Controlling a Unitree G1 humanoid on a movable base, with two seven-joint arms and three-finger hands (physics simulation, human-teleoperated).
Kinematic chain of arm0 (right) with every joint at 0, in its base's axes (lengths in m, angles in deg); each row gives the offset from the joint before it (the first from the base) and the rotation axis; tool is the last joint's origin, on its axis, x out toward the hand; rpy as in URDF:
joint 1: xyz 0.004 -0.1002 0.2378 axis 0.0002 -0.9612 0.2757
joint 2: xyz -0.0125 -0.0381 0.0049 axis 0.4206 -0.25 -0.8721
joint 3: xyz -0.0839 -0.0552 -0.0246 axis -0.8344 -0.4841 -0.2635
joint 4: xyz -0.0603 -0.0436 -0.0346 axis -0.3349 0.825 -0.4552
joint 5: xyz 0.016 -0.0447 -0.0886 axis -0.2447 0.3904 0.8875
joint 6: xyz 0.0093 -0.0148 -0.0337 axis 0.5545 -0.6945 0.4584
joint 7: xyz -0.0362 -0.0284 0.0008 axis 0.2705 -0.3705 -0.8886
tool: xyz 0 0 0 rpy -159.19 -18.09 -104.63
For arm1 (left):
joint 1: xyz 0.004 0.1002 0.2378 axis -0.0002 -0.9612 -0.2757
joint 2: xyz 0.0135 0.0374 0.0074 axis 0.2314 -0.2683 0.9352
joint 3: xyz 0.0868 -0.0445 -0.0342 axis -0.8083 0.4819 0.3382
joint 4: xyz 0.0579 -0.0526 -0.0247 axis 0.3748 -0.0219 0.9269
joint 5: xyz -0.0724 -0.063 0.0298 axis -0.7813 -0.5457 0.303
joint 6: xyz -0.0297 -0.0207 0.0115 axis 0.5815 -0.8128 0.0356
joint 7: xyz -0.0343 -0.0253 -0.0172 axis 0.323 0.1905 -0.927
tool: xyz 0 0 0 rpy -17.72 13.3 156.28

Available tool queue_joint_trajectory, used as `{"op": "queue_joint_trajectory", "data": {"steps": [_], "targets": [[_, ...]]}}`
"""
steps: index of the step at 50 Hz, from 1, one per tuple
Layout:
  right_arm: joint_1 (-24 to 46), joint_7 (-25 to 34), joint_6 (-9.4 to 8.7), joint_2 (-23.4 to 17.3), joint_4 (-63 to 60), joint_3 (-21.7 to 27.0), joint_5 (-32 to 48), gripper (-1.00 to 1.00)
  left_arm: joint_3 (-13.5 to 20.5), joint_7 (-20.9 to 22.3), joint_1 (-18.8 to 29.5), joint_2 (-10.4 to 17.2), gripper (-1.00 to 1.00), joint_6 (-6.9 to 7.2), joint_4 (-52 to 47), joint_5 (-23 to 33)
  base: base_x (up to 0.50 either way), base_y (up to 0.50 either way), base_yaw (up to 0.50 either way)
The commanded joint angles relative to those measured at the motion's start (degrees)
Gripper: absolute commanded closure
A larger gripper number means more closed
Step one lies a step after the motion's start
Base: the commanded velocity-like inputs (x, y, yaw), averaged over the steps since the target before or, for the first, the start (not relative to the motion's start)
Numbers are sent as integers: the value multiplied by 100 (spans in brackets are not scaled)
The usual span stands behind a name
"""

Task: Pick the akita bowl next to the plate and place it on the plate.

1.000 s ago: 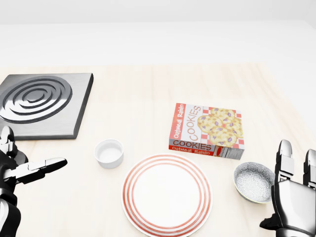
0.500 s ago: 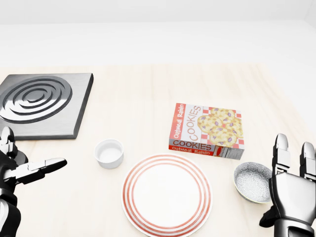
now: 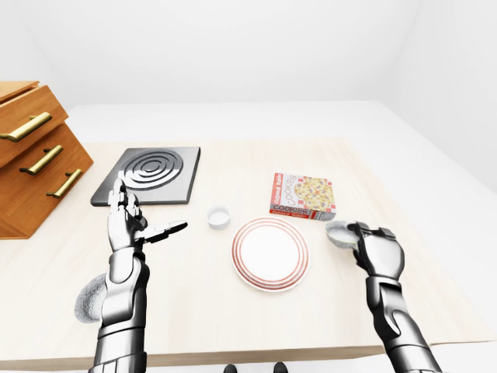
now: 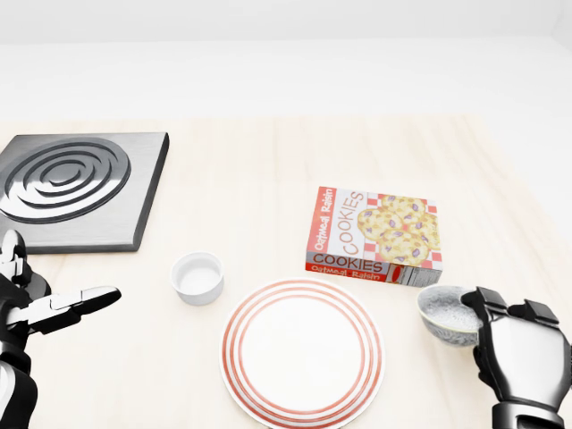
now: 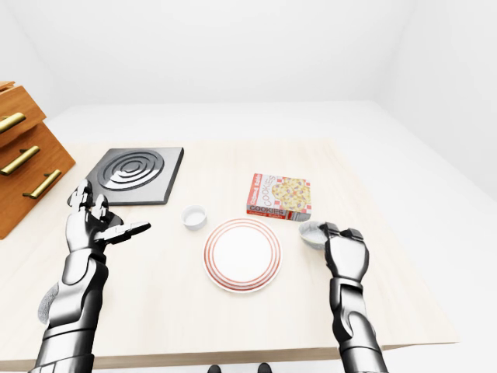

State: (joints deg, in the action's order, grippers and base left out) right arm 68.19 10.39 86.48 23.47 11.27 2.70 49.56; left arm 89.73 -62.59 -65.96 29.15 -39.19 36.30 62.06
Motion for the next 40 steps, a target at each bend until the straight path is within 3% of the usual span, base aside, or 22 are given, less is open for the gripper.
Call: {"op": "queue_joint_trajectory", "data": {"steps": [1,11,13,16,18,19,20,21,22,23,26,27,29,31,32,33,34,36,38,40], "targets": [[-611,0,160,192,-610,40,109,100,-4,-2,0,4,-100,11,-26,-1,0,0,0],[-938,0,310,285,-757,194,45,100,-2,20,23,9,-100,-102,106,-12,0,0,0],[-1101,0,300,322,-859,200,117,100,-1,3,-11,4,-100,-14,-15,-32,0,0,0],[-1272,0,196,360,-1128,193,360,100,9,21,5,1,-100,-71,70,-59,0,0,0],[-1493,0,19,382,-1692,307,574,100,6,11,-7,0,-100,-43,29,-67,0,0,0],[-1699,0,-82,402,-2335,450,689,100,-1,-20,-30,-9,-100,72,-103,-79,0,0,0],[-1708,24,-47,439,-2378,502,732,100,1,-20,-32,-12,-100,82,-115,-77,0,0,0],[-1883,231,-137,477,-3144,698,901,100,18,-2,-23,-10,-100,50,-62,-92,0,0,0],[-1882,269,-65,543,-3193,782,966,100,18,-1,-21,-9,-100,47,-57,-94,0,0,0],[-1901,522,-120,562,-3897,1007,1108,100,25,15,-18,-14,-100,9,-11,-112,0,0,0],[-1871,577,19,676,-3945,1145,1198,100,22,14,-18,-11,-100,5,-6,-117,0,0,0],[-1613,1049,32,582,-4849,1451,1033,100,28,13,8,-11,-100,-13,52,-138,0,0,0],[-1469,1205,212,646,-5027,1642,1040,100,27,24,28,1,-100,-73,136,-152,0,0,0],[-1015,1817,222,492,-5610,1936,864,100,23,5,18,7,-100,-18,73,-171,0,0,0],[-623,2346,140,283,-5928,2083,702,100,18,-9,5,9,-100,46,-11,-177,0,0,0],[-584,2390,167,293,-5944,2115,701,100,19,-9,3,8,-100,52,-19,-176,0,0,0],[-177,2830,36,60,-6114,2203,533,100,15,-34,-19,4,-100,146,-136,-179,0,0,0],[178,3266,-116,-162,-6167,2207,424,100,26,-1,11,5,-100,45,-1,-164,0,0,0],[572,3700,-335,-355,-6230,2140,189,100,21,-27,-16,1,-100,147,-133,-168,0,0,0],[744,3747,-335,-531,-6287,2091,254,100,29,-34,-23,-1,-100,202,-193,-170,0,0,0]]}}
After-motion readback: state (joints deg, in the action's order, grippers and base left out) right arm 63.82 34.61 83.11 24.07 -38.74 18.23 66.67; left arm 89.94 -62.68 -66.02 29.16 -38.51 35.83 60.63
